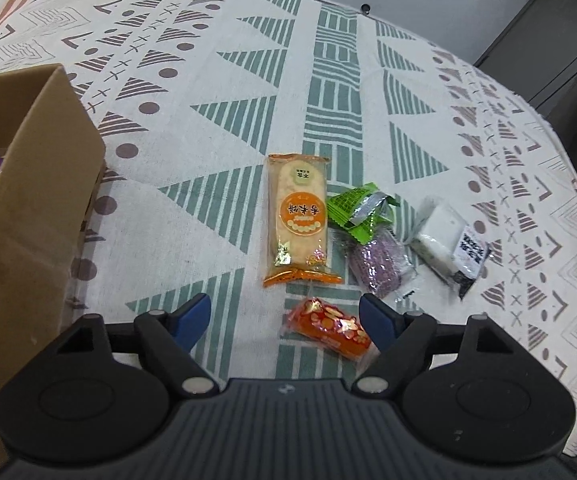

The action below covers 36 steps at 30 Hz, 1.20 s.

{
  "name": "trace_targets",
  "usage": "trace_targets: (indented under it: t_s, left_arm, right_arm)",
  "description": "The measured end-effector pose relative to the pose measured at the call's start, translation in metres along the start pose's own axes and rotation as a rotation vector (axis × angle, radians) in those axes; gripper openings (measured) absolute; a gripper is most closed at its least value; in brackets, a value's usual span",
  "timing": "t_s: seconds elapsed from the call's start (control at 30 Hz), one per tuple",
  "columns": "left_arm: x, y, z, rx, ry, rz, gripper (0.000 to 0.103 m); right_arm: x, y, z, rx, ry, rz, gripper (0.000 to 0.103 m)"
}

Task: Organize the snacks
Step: 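Grasp the orange-wrapped snack with the left gripper while the right grasps the clear stick packet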

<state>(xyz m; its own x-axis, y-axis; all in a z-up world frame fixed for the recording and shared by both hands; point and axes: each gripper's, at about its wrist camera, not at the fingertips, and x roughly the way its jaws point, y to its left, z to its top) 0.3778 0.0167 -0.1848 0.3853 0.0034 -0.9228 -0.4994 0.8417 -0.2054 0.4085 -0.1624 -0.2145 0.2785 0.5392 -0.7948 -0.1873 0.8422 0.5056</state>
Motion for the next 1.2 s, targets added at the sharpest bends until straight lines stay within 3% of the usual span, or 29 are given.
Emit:
trace_targets:
  t_s: [0.47, 0.8, 1.03, 1.2]
  left_arm:
    - [0.014, -0.001, -0.019, 0.014, 0.07, 0.035, 0.081]
    - [0.003, -0.002, -0.008, -0.001, 0.013, 0.019, 0.081]
    - [0.015, -0.012, -0.007, 0.007, -0.009, 0.107, 0.081]
    - [0.019, -0.013, -0.006, -0.001, -0.005, 0.114, 0.081]
  right_arm:
    - [-0.008, -0.009, -0.001, 0.005, 0.006, -0.04, 0.022]
    - [-0.004, 0.0, -0.004, -0.029, -0.007, -0.043, 0.02]
    - [-0.008, -0.004, -0.005, -0.031, 0.012, -0.043, 0.02]
    - [-0.005, -0.005, -0.005, -0.022, 0.006, -0.039, 0.023]
